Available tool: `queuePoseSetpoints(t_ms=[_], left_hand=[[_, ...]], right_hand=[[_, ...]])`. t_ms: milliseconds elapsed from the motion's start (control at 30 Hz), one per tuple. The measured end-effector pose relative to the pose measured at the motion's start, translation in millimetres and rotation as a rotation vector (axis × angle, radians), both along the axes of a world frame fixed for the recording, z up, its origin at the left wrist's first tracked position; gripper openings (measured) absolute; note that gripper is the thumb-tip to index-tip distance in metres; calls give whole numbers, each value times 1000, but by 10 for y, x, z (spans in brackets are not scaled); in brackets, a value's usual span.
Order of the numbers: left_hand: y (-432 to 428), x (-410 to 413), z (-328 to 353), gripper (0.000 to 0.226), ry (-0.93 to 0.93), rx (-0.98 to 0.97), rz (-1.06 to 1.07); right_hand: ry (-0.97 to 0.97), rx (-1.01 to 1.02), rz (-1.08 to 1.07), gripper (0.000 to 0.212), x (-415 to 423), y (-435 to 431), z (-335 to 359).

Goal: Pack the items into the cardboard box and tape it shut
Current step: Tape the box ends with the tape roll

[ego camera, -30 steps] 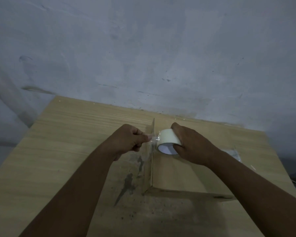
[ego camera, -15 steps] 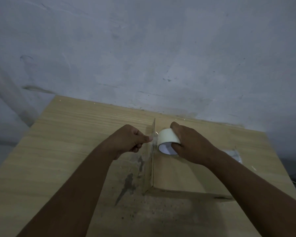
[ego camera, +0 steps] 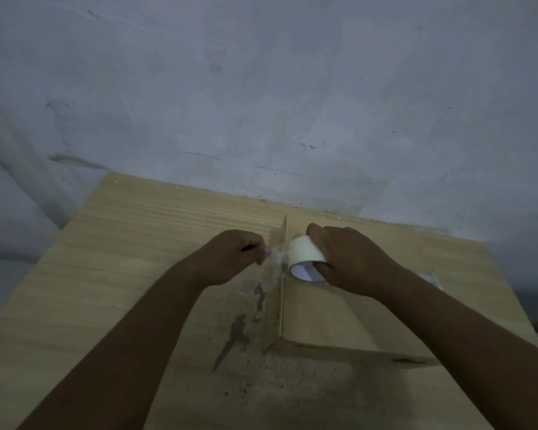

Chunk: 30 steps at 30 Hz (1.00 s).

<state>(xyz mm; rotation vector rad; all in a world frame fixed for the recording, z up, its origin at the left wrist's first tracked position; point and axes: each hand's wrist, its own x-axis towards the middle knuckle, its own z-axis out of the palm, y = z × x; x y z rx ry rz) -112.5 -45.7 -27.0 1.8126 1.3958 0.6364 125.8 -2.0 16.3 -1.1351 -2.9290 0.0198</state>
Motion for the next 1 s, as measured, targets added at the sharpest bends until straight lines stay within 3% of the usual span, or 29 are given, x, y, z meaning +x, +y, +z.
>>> queuePoseSetpoints(t_ms=[67, 200, 333, 500, 733, 833, 1000], left_hand=[[-3, -69, -41, 33, -38, 3, 17], [-27, -101, -175, 32, -23, 19, 38], [-94, -201, -427, 30, -34, 18, 124], [-77, -124, -548, 30, -68, 12, 142], [-110, 38, -619, 32, -625, -209, 262], [-127, 61, -641, 31, -703, -248, 285], [-160, 33, -614, 33, -766, -274, 289]], right_hand=[[-20, 39, 29, 28, -24, 5, 14], [-71, 51, 64, 56, -83, -15, 63], [-69, -12, 74, 32, -26, 47, 44], [-14, -171, 35, 30, 0, 52, 23], [61, -261, -39, 30, 76, 38, -42], [45, -239, -35, 37, 85, 48, -53], [40, -212, -8, 28, 35, 45, -6]])
